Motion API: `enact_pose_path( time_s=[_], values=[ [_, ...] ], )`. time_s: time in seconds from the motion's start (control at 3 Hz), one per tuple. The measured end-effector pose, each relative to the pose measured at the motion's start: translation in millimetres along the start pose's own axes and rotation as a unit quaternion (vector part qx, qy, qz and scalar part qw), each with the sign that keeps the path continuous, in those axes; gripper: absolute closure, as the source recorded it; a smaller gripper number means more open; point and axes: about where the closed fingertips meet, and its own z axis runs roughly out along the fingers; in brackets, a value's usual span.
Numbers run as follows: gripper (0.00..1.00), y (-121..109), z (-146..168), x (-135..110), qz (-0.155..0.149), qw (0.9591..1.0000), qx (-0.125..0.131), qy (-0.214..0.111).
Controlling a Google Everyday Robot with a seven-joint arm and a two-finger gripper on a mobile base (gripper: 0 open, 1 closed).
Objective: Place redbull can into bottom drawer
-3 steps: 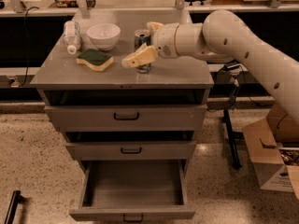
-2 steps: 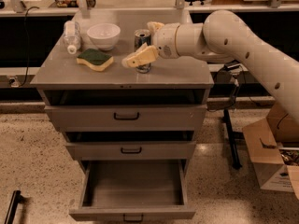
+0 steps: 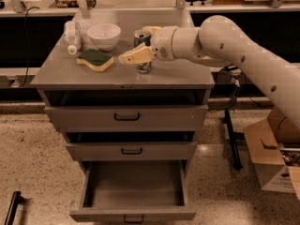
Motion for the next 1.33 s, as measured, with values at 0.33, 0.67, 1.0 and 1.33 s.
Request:
enact_pose_path(
  time_s=[0.33,0.67,1.0,1.33],
  values=[
    [0.41,-1,3,3,0.009,1.0000,0.001,-0.003],
    [0.65,-3,4,7,0.023,0.9996,-0.003,-0.015],
    [0.89,-2,2,-2,0.056,0.9961,-0.029,-0.062],
    [1.00,16,-2,-55,0.056,0.9873,-0.085,-0.122]
  ],
)
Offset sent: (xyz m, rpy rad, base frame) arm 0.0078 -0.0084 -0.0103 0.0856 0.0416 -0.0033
